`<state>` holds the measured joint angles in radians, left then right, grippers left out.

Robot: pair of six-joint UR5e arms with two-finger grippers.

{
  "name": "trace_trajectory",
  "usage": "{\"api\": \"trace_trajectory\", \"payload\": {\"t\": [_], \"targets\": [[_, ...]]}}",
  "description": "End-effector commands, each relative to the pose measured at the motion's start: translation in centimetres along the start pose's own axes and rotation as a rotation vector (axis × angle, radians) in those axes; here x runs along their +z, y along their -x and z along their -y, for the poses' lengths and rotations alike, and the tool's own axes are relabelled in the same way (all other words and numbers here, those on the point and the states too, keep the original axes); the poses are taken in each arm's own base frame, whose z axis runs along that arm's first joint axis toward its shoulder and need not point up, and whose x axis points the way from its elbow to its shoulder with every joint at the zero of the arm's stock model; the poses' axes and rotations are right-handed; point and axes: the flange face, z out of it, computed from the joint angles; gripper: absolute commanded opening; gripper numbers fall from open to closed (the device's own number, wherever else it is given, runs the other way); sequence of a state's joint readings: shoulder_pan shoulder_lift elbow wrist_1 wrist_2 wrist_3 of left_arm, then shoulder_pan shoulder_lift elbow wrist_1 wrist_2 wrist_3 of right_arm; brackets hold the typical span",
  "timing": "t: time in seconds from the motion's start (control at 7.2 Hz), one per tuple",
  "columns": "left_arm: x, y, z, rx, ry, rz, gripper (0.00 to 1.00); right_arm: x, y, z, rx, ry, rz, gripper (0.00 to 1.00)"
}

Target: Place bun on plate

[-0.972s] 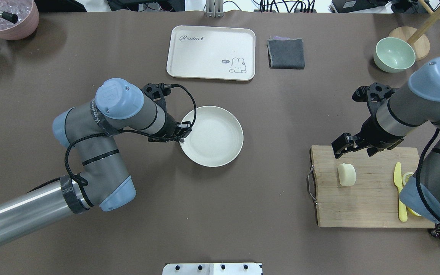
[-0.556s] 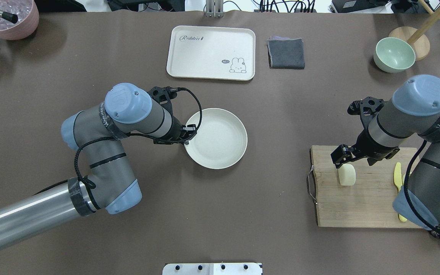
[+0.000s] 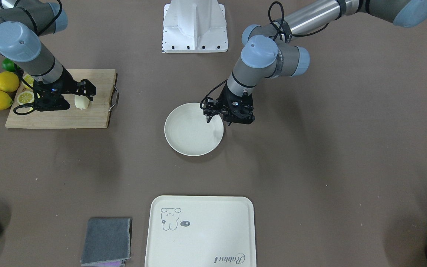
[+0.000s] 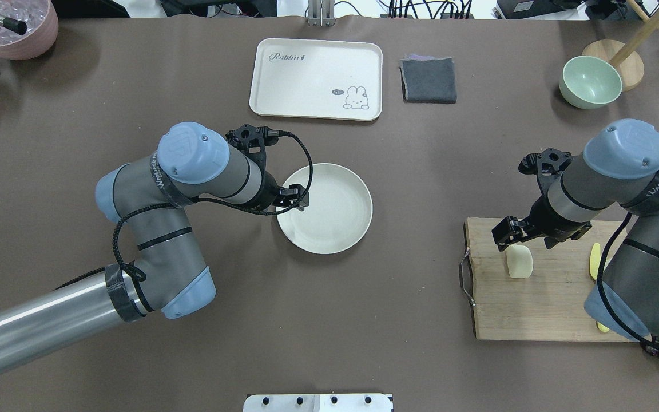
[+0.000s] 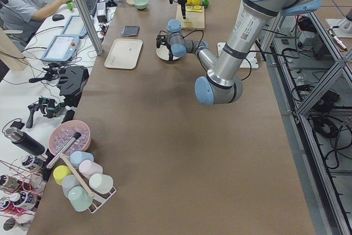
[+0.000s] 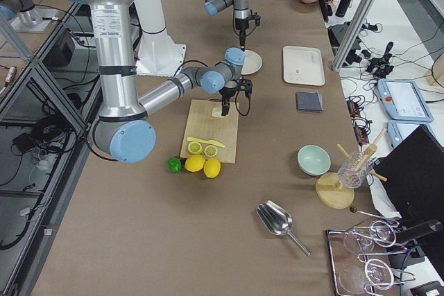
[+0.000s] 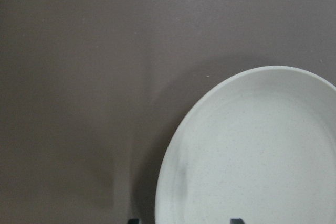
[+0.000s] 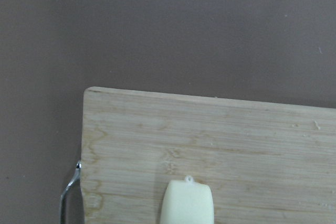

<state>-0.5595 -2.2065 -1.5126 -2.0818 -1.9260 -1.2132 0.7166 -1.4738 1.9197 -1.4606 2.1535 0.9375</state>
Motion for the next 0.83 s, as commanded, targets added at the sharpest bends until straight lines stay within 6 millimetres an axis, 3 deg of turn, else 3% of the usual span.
{"api": "trace_trajectory", "payload": {"t": [0.0,0.28,0.69], "targets": [[-0.8,1.3,0.9,0.11,-0.051,-0.04,0.95,0.8,0.1,-0.7,0.017,0.002,0.015,0.98],[-1.4,1.9,1.6,0.066,-0.068,-0.038,0.97,1.6,-0.5,-1.4,0.022,0.013,0.003,0.98],[-0.9,3.9,1.6,-0.076,-0.073,-0.008,0.97,2.8,-1.0,-2.1,0.01,0.013,0.009,0.79]]}}
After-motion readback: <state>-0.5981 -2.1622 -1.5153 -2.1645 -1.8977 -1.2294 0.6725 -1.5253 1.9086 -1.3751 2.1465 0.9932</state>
